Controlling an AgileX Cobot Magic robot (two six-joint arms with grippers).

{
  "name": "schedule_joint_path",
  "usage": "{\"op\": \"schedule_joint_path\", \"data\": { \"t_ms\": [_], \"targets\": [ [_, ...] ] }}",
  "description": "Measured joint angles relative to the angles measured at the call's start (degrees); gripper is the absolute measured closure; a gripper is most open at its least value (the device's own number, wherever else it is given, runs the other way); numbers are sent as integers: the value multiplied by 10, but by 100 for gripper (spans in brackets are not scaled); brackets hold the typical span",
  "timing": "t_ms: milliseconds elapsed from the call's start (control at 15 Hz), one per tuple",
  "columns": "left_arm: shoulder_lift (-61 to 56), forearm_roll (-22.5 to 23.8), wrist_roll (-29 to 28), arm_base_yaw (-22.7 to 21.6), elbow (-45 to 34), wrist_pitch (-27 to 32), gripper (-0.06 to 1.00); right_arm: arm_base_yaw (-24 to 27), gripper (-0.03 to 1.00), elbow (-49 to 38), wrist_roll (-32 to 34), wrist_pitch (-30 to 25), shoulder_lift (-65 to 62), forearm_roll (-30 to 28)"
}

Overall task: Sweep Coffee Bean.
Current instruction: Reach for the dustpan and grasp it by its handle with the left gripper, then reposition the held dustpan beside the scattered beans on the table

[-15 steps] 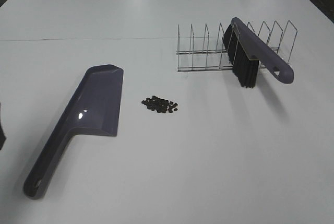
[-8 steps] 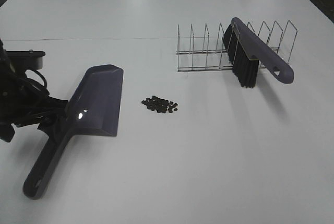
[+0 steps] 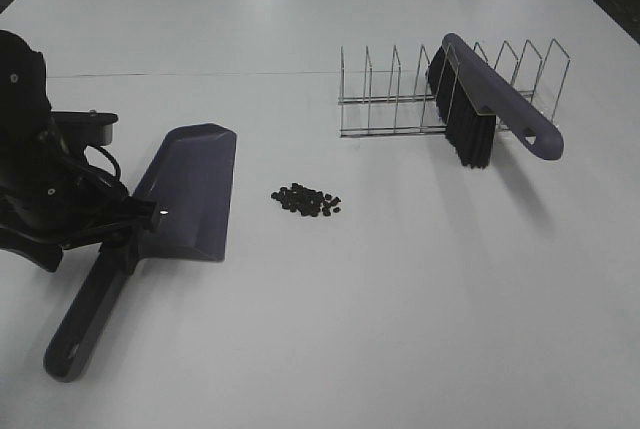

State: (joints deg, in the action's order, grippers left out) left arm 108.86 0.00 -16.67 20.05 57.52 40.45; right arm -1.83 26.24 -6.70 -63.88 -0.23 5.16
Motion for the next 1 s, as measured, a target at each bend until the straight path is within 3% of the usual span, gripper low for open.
{"op": "schedule_joint_path", "data": {
  "t_ms": [533,867,1000],
  "targets": [
    [41,0,2,0,0,-34,36,0,31,0,0,0,0,0],
    [45,0,5,2,2,-34,60,0,31,0,0,0,0,0],
    [45,0,9,4,2,-34,61,0,31,0,0,0,0,0]
  ]
}}
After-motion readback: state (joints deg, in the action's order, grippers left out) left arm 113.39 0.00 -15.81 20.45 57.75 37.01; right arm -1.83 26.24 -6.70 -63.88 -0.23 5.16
